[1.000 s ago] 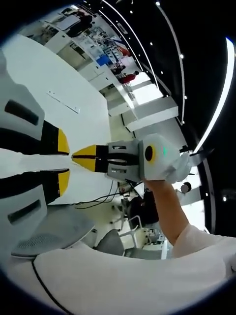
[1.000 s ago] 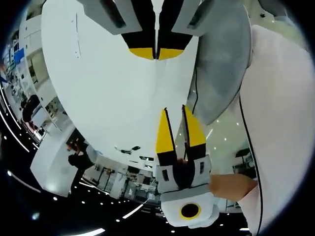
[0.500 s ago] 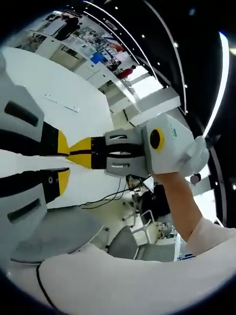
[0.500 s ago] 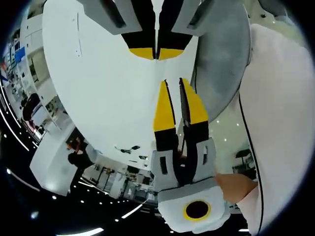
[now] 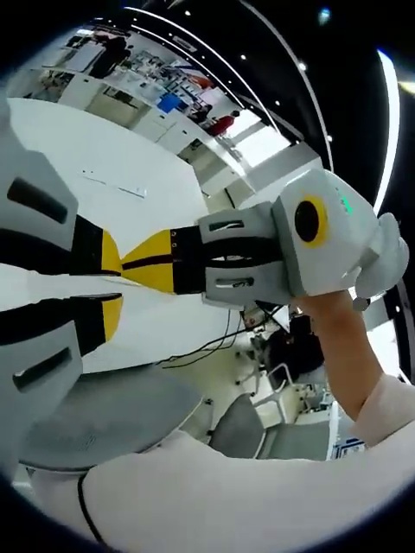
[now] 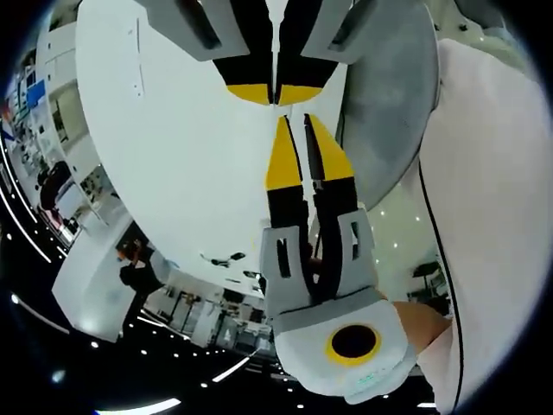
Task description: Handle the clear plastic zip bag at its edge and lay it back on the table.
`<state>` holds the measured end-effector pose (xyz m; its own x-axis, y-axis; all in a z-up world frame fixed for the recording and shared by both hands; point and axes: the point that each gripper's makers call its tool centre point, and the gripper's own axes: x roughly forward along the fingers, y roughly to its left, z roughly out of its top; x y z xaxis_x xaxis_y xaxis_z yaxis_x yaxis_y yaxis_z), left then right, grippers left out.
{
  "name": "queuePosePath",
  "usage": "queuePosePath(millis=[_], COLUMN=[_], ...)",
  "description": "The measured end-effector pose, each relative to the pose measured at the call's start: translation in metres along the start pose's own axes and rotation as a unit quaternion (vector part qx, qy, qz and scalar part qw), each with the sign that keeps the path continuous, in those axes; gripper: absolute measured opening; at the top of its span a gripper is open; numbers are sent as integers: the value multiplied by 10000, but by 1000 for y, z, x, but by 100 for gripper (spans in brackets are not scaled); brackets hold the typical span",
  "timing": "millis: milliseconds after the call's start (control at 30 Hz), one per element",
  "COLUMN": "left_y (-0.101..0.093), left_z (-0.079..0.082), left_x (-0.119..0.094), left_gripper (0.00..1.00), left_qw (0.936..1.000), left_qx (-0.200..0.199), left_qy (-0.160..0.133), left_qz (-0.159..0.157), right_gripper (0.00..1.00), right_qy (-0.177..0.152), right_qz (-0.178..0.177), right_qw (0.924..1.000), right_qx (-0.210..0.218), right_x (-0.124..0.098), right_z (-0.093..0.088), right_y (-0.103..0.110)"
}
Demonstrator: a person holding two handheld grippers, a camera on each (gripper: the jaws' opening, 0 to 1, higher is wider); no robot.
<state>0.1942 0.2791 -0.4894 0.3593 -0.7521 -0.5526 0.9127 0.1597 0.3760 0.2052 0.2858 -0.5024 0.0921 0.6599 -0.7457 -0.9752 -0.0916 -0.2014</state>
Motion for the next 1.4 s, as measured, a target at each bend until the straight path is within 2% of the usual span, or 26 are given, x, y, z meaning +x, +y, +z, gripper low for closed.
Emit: queuePosePath(millis=[200, 467, 767, 1200, 1400], left_y=[-2, -7, -17, -16, -19], left_z=[-8, -9, -5, 0, 0], left_x=[3, 3, 4, 2, 3], left_gripper=[1, 0, 0, 0, 0], left_qw=[9996, 9995, 9991, 9991, 9988], left_qx=[190, 158, 251, 271, 348], left_qy=[208, 242, 183, 95, 93], left_qz=[-16, -130, -276, -307, -344], right_gripper=[0, 0, 0, 0, 2], right_qy=[-7, -15, -8, -37, -19], right_qz=[-1, -19, 11, 59, 139], right_qw=[10000, 10000, 10000, 9998, 9998], right_qx=[-31, -7, 92, 190, 107], right_x=[0, 0, 2, 2, 5], right_z=[3, 5, 1, -1, -2], right_y=[0, -1, 1, 3, 7])
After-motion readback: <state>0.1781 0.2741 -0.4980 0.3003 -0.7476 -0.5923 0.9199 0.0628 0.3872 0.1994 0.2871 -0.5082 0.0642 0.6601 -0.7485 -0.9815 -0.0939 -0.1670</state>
